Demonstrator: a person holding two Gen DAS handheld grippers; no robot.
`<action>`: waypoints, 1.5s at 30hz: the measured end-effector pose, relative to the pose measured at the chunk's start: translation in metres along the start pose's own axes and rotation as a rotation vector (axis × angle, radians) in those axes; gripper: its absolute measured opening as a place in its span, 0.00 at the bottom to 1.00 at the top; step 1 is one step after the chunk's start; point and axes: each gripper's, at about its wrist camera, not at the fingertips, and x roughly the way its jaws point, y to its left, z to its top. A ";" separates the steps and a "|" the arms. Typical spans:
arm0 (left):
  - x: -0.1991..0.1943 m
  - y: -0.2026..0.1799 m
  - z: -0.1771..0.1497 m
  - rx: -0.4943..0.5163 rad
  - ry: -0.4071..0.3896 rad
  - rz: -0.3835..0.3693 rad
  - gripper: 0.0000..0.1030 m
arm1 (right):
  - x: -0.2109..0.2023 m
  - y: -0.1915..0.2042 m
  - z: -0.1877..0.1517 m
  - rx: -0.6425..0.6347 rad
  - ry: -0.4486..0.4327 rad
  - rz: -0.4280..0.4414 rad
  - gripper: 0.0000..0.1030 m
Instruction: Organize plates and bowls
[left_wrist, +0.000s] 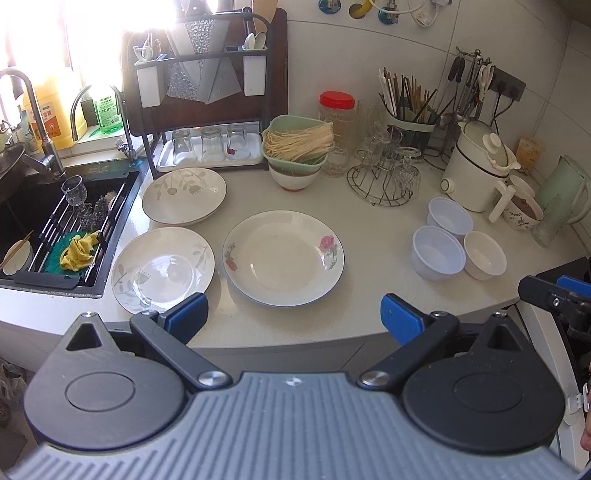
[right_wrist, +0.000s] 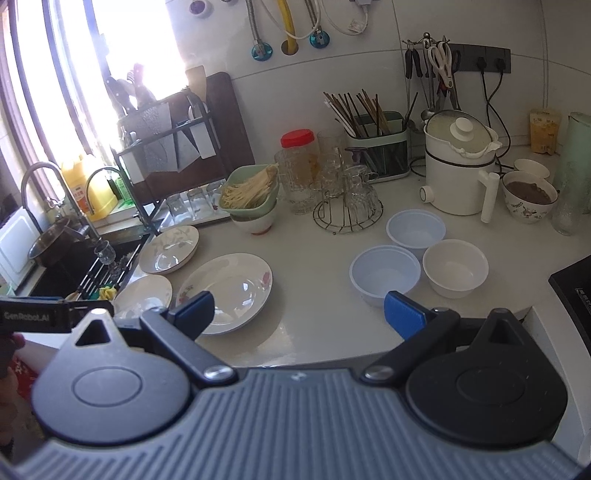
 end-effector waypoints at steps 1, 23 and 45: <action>-0.001 0.000 0.000 -0.002 -0.001 0.000 0.98 | 0.000 0.000 0.000 -0.004 0.000 0.001 0.97; 0.001 -0.014 -0.010 -0.058 0.032 0.044 0.98 | 0.004 -0.008 -0.005 -0.036 0.037 0.062 0.97; -0.007 -0.021 -0.034 -0.155 0.049 0.104 0.98 | 0.006 -0.017 -0.011 -0.093 0.066 0.153 0.97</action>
